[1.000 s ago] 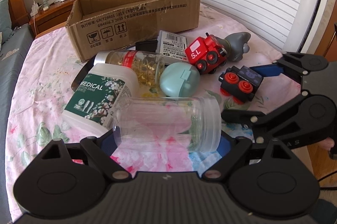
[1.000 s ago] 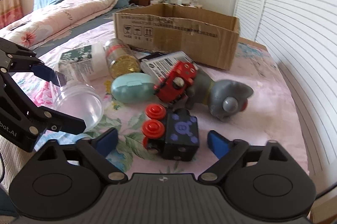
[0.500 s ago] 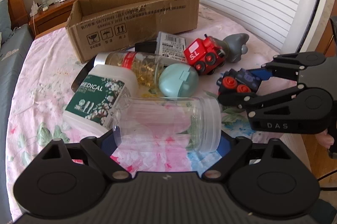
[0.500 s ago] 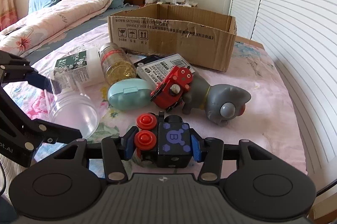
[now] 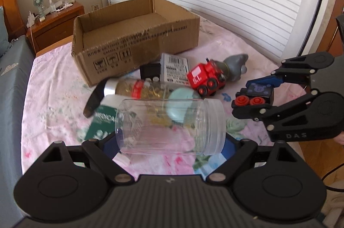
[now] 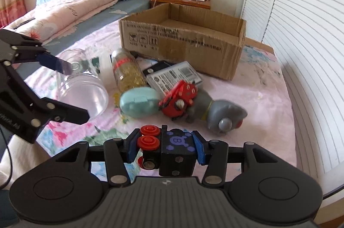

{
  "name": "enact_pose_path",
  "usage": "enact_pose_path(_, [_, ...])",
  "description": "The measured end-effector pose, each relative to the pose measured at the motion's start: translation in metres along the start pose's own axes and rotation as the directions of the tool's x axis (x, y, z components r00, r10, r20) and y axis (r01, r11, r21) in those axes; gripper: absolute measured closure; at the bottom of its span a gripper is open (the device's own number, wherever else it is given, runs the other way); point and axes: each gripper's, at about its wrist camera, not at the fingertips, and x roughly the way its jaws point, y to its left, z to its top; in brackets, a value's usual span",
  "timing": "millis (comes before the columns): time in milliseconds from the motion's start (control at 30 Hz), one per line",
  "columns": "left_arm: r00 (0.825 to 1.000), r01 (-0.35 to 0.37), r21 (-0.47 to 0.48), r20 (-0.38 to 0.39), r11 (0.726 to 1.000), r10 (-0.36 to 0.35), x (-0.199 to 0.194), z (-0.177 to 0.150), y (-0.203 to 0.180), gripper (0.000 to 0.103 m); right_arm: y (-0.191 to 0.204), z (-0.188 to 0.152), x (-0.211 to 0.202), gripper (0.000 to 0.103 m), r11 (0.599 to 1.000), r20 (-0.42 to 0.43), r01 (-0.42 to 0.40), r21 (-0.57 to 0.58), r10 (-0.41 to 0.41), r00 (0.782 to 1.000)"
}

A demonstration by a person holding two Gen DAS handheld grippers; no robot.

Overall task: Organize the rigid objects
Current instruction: 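Carry the block with the right tool into the box while the left tool drops the jar in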

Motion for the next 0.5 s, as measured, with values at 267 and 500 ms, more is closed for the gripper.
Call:
enact_pose_path(267, [0.998, -0.040, -0.018, 0.038, 0.999, 0.041, -0.003, 0.062, 0.030, 0.013, -0.009, 0.053, -0.021, 0.048, 0.998, 0.069, -0.017, -0.064, 0.022, 0.997])
enact_pose_path(500, [0.985, -0.133, -0.040, 0.109, 0.990, 0.137, 0.019, 0.135, 0.063, 0.013, -0.037, 0.115, -0.009, 0.048, 0.999, 0.126, 0.000, -0.050, 0.006, 0.992])
